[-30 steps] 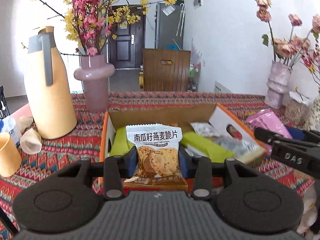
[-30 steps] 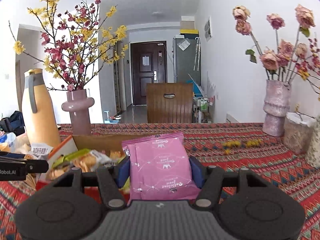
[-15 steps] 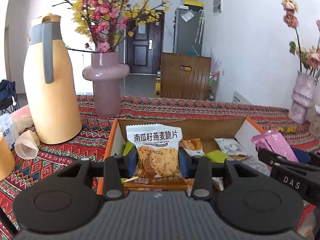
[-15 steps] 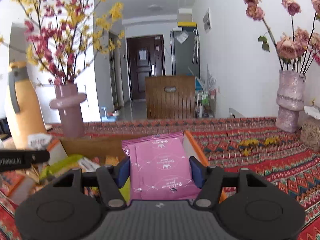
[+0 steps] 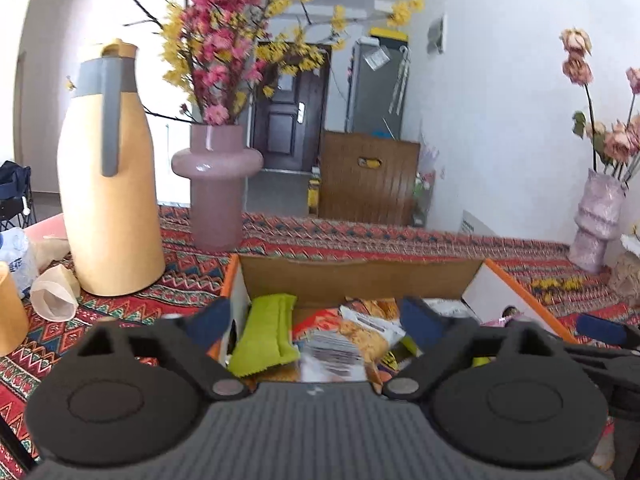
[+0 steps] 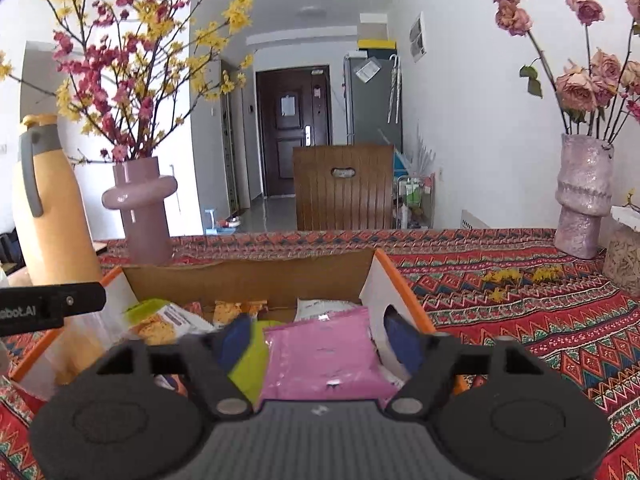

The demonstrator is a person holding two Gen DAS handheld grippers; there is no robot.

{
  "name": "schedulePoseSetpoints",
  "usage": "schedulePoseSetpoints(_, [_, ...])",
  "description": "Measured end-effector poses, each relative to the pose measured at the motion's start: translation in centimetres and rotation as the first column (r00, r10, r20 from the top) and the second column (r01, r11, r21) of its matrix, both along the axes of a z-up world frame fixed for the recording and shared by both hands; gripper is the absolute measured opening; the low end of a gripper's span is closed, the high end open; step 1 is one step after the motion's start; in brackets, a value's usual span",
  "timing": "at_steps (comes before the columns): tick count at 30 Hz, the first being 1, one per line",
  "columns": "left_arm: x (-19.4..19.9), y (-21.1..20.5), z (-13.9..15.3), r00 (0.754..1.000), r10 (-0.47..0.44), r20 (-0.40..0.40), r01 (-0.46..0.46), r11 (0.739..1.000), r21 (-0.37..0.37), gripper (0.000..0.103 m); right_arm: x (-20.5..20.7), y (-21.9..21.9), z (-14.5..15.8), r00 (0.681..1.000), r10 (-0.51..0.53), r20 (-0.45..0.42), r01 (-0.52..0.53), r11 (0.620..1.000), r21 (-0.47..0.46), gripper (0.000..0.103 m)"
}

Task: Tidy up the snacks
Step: 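Carry both packets into the box and open both grippers to release them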

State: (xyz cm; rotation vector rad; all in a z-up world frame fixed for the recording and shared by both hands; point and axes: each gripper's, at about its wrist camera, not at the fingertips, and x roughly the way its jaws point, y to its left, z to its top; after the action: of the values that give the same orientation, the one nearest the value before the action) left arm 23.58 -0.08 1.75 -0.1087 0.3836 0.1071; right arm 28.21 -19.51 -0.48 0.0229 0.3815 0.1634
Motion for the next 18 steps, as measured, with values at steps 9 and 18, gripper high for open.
schedulePoseSetpoints(9, [0.5, 0.3, -0.5, 0.999, 0.026, -0.022, -0.026, 0.999, -0.022, 0.103, 0.0, -0.6, -0.2, 1.000, -0.018, -0.003, 0.018, 0.999, 0.033, 0.103])
schedulePoseSetpoints(18, [-0.4, 0.1, 0.7, 0.999, 0.053, 0.001, -0.053, 0.998, -0.030, 0.103, -0.1, -0.5, 0.2, 1.000, -0.006, 0.006, 0.005, 1.000, 0.029, 0.103])
